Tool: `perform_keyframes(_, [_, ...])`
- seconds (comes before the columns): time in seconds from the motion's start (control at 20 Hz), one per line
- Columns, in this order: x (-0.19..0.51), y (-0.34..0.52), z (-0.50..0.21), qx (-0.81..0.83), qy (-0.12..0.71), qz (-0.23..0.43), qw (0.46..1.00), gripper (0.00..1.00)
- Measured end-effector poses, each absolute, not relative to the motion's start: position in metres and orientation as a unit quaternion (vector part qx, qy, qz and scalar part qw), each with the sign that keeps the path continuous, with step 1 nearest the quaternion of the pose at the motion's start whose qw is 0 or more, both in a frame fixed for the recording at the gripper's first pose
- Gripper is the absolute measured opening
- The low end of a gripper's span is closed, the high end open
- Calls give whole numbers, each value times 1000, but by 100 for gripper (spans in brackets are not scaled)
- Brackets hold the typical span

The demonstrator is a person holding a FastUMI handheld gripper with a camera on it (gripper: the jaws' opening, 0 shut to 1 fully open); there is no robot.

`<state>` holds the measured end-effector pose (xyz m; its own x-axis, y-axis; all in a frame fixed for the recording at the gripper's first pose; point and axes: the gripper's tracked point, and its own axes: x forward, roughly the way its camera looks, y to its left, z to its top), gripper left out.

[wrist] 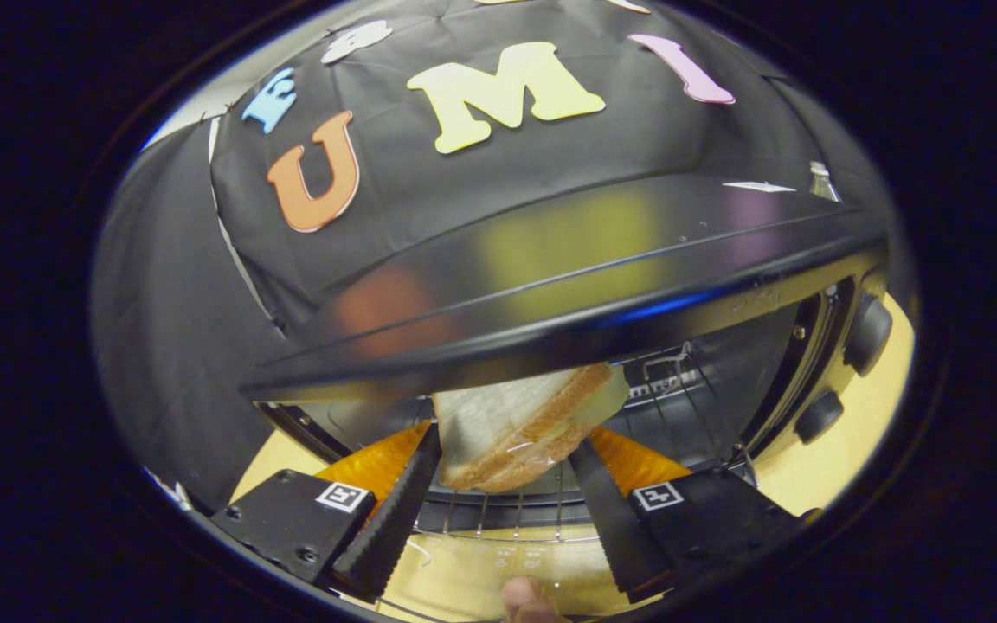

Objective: Open the toaster oven, put the food inside, and close the toaster oven door.

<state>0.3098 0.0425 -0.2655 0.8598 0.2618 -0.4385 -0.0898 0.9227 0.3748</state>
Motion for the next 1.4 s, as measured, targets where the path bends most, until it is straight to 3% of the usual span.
perform_keyframes(0.3, [307, 62, -266, 152, 236, 141, 949, 100])
perform_keyframes(0.65, [277, 56, -280, 7, 271, 114, 956, 100])
perform_keyframes(1.4, [130, 20, -295, 45, 341, -4, 939, 100])
